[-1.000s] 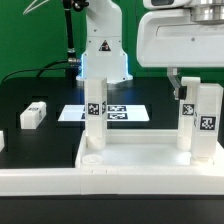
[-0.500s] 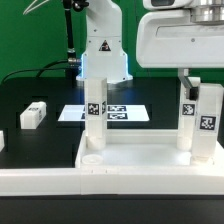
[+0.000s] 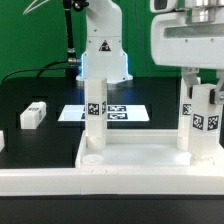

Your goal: Assemble desk

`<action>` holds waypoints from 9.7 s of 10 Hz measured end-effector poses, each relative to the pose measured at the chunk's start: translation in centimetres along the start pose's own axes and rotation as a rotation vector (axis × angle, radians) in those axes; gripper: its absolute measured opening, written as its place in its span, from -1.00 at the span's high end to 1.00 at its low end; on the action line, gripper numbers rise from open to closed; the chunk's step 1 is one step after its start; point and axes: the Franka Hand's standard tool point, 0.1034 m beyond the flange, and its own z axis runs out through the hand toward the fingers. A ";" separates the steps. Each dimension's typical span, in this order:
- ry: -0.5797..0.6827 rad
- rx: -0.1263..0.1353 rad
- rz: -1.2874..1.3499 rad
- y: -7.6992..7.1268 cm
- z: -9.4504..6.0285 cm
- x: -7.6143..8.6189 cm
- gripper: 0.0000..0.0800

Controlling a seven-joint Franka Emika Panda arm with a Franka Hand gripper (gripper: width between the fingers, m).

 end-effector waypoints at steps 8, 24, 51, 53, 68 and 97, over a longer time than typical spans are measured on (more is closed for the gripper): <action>-0.050 0.023 -0.029 0.1 0.1 0.2 -0.52; 0.030 0.000 -0.392 0.3 0.7 -0.3 0.28; -0.010 -0.035 -0.227 -0.3 0.8 0.7 0.28; -0.019 -0.039 0.140 -0.2 0.8 0.6 0.28; 0.024 0.003 -0.754 -0.7 1.1 -0.3 -0.62; 0.005 -0.025 -0.795 -0.6 0.7 -0.6 -0.62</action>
Offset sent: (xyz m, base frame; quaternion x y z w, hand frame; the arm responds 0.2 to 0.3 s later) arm 0.0000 0.0000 0.0000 0.0000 0.0000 0.1296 0.9916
